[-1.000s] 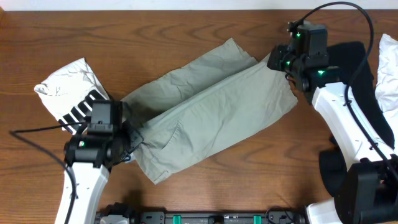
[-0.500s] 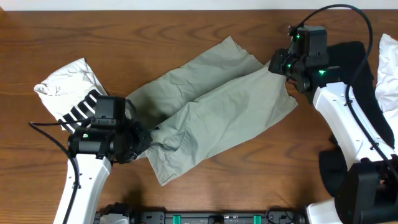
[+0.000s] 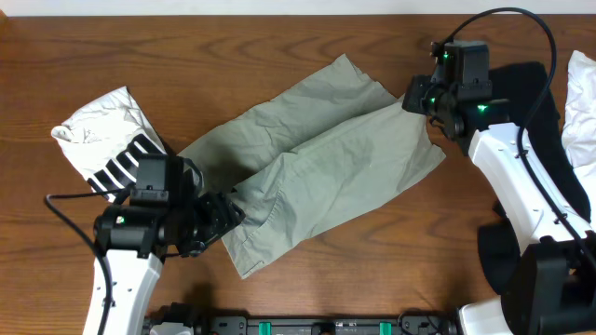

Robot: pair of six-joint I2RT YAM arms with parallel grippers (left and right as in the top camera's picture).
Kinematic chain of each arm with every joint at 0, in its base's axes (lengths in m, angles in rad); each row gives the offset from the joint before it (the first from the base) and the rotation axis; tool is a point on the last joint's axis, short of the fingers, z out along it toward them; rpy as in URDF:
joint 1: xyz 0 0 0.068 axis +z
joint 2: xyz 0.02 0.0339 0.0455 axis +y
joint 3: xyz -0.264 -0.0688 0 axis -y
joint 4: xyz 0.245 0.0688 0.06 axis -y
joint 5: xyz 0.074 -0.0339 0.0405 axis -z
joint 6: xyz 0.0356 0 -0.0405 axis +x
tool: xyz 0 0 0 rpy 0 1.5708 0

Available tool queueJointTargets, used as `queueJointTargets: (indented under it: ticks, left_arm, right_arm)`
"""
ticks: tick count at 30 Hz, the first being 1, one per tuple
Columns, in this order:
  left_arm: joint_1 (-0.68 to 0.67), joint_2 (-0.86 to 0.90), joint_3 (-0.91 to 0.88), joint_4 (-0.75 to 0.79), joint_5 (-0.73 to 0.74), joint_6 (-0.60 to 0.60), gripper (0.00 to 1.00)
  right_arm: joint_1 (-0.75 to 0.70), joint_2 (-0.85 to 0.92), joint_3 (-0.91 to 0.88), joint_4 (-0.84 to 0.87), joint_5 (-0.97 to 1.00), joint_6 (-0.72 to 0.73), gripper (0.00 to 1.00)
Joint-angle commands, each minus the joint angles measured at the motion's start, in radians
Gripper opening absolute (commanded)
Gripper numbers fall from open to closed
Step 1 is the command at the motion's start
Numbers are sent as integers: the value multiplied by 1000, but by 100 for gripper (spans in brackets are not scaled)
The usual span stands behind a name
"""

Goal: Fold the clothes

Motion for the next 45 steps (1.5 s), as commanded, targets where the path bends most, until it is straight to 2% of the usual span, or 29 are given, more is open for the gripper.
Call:
queueJointTargets:
  ticks: [1, 8, 11, 14, 26, 27, 28, 31, 39, 45]
  left_arm:
    - [2, -33, 15, -10, -6, -36, 64]
    - [2, -14, 13, -61, -165, -36, 64]
    - [2, 4, 8, -55, -172, -36, 63]
    - [2, 30, 4, -31, -172, -35, 55]
    - [2, 147, -23, 31, -223, -28, 53]
    - [2, 155, -24, 34, -223, -28, 49]
    - [2, 161, -24, 40, -220, -28, 40]
    - [2, 162, -23, 76, -149, -3, 6]
    - [-5, 41, 66, 64, 127, 29, 6]
    - [-88, -134, 141, 67, 166, 29, 6]
  right_arm:
    - [-10, -14, 19, -7, 10, -19, 1]
    - [-10, -14, 19, -10, 10, -19, 1]
    - [-10, -14, 19, -13, 10, -19, 1]
    - [-10, -14, 19, -14, 10, -19, 1]
    - [-10, -14, 19, -14, 10, -19, 1]
    - [-10, -14, 19, -13, 10, -19, 1]
    - [-10, -14, 19, -13, 10, -19, 1]
    - [-10, -14, 19, -14, 10, -19, 1]
    - [-27, -44, 20, -14, 13, -19, 1]
    - [-91, -170, 20, -41, 13, -18, 1]
